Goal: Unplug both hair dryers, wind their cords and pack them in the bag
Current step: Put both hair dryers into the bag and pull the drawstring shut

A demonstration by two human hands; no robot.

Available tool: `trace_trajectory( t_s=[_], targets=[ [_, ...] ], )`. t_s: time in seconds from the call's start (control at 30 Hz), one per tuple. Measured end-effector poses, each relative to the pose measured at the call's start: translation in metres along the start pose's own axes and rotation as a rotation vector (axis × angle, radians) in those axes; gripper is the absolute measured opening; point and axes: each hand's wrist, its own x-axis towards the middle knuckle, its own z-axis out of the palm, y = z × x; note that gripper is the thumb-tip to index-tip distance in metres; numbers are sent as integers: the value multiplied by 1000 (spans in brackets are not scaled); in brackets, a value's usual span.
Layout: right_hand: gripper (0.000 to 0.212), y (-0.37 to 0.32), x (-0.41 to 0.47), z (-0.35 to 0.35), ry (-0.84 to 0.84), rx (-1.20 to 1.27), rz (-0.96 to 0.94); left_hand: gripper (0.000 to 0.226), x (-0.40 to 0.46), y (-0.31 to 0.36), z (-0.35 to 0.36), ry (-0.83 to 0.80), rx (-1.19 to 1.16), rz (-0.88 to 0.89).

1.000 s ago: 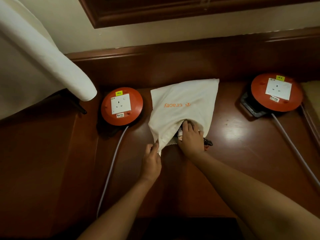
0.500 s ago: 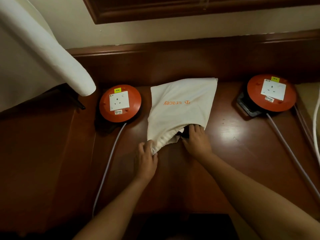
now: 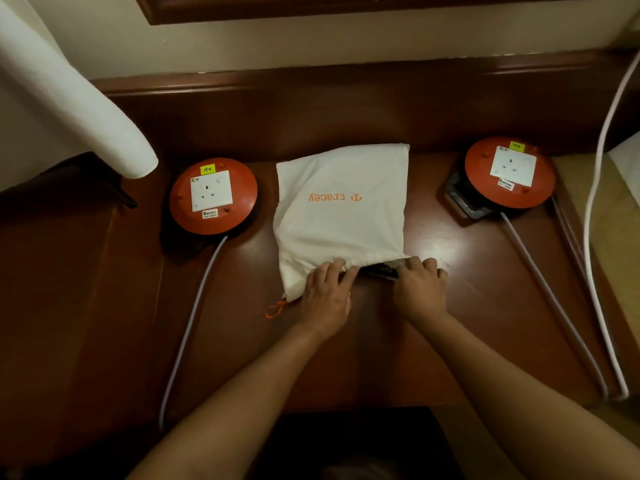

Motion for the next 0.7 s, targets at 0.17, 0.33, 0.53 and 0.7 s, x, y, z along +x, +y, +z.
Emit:
trace_trajectory(
  t_s=[0.17,0.33,0.53,0.7],
  targets=[
    [20,22,-16,15,-71,57,146,71,9,-4,0,10,133,13],
    [43,19,-12,16,-50,652,325,71,38,-2,-4,-133,200,-21],
    [19,20,3,25,-107,602,311,63,61,-8,1,-172,290,18],
    [14,38,-11,24,-65,498,227,60,59,-7,9,-63,232,44]
  ],
)
